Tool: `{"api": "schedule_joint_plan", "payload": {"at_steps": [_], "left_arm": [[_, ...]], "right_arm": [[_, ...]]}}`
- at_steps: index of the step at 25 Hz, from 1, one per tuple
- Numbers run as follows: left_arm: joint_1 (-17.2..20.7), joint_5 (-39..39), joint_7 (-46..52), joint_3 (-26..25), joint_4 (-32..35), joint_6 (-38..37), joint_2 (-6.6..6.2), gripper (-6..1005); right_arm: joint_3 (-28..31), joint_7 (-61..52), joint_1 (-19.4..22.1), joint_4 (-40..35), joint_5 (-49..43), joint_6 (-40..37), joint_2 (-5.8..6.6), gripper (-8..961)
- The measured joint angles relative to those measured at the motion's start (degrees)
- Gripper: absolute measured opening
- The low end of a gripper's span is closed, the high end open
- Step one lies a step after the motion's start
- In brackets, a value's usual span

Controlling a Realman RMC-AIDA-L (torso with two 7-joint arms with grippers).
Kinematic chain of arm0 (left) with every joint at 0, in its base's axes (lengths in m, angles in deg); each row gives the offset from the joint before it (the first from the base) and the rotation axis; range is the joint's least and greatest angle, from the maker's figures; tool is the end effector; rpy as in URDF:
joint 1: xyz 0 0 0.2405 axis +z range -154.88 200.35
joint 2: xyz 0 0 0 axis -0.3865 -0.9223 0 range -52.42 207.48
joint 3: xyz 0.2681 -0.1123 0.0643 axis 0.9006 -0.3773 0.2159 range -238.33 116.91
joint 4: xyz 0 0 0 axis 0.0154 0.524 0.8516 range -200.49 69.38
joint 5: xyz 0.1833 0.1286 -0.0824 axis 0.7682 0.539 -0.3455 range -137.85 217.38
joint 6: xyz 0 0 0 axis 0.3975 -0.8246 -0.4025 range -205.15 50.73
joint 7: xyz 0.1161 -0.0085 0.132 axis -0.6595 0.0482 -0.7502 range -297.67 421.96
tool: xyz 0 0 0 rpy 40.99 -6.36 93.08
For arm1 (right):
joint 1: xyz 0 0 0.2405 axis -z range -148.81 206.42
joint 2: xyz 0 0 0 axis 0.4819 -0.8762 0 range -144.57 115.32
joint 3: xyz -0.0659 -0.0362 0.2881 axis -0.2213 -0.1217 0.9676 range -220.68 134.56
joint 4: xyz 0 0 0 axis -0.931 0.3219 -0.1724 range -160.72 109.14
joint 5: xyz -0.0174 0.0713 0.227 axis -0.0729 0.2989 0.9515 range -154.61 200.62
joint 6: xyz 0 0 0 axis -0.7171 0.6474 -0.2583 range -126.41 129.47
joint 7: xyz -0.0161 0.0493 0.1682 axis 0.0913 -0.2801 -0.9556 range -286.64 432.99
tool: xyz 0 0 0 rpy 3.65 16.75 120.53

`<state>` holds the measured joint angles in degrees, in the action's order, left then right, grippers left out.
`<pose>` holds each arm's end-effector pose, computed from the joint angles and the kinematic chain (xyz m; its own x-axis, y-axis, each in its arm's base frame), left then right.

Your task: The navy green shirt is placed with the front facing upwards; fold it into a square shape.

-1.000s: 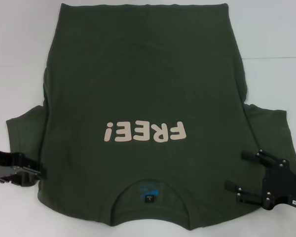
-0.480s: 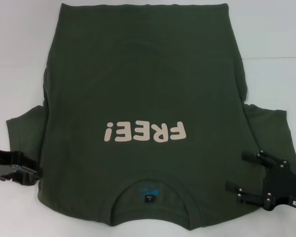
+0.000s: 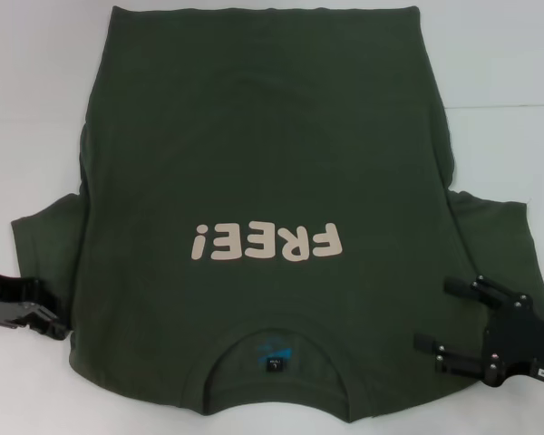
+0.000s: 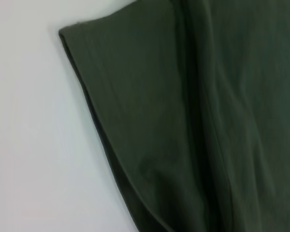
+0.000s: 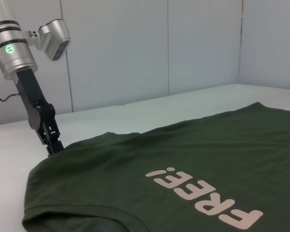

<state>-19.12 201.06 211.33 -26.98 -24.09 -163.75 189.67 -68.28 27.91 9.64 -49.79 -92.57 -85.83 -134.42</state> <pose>-0.3646 0.4197 0.0184 0.0872 0.9876 0.1304 0.9409 -0.0387 -0.3365 0.3841 0.2994 -0.0691 0.8209 -0.1657 -0.5466 -0.4296 -0.8097 -0.3997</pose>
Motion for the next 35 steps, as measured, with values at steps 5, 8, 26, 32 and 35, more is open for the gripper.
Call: {"api": "schedule_joint_plan", "payload": {"at_steps": [5,8,26,32,35], "left_arm": [[-0.11,0.07,-0.02,0.2,-0.07,0.07,0.08,289],[-0.14,0.08,-0.03,0.57,-0.07,0.14,0.14,279],[-0.74,0.16,-0.12,2.88,-0.28,1.56,0.52,129],[-0.84,-0.22,-0.39,3.07,-0.32,1.56,0.54,101],[-0.85,-0.29,-0.55,3.09,-0.19,1.56,0.54,75]], "right_arm": [[0.0,0.0,-0.09,0.0,0.0,-0.01,0.0,941],[0.0,0.0,-0.14,0.0,0.0,0.02,0.0,941],[1.34,0.0,-0.34,0.01,0.09,-0.06,0.09,941],[1.4,0.0,-0.37,0.0,0.09,-0.05,0.09,941],[1.4,0.0,-0.44,-0.07,0.09,-0.02,0.09,941]]}}
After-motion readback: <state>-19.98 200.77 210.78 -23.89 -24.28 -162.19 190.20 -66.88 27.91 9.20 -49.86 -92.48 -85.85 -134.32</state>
